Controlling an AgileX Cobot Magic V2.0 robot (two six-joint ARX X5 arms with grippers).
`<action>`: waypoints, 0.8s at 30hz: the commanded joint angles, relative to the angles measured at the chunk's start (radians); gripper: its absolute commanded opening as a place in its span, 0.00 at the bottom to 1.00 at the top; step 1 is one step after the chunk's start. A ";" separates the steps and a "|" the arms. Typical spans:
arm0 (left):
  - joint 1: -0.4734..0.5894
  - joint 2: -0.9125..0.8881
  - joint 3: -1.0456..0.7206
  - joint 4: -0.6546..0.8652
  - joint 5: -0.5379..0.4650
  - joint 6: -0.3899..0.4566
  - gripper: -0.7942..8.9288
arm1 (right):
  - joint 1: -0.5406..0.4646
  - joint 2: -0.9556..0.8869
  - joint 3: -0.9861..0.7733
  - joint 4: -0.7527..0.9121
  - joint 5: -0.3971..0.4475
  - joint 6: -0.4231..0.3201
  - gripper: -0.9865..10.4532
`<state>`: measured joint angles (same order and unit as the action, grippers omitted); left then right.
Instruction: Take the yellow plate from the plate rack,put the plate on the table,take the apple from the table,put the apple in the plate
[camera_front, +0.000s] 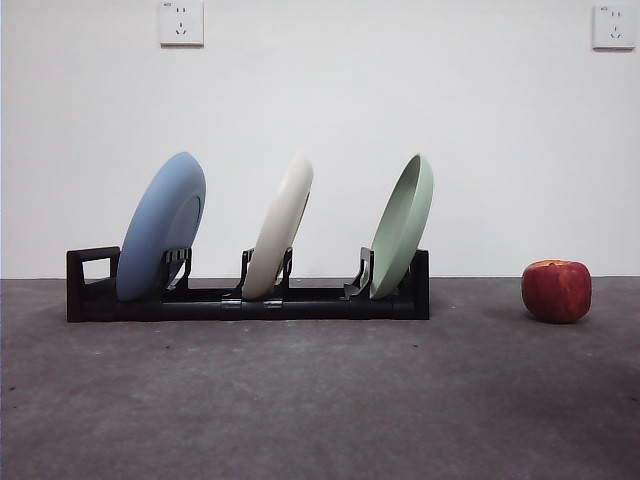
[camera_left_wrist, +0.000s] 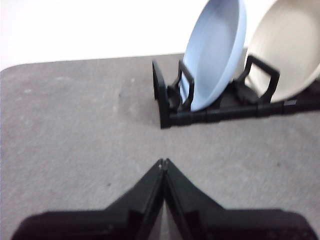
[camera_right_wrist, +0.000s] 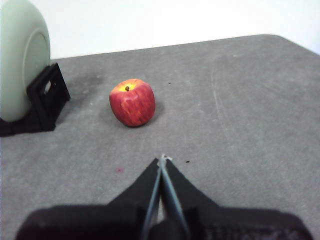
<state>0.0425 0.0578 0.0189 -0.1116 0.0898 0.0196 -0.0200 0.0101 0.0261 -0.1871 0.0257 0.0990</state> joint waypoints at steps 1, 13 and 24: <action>-0.002 0.003 0.027 0.010 0.008 -0.047 0.08 | 0.000 0.000 0.022 0.006 0.000 0.066 0.08; -0.002 0.205 0.332 0.002 0.040 -0.077 0.08 | 0.000 0.088 0.300 -0.034 0.000 0.093 0.08; -0.002 0.581 0.743 -0.079 0.373 -0.188 0.08 | 0.000 0.357 0.669 -0.288 -0.028 0.093 0.08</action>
<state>0.0425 0.6163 0.7330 -0.1799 0.4313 -0.1337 -0.0200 0.3561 0.6750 -0.4622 0.0048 0.1837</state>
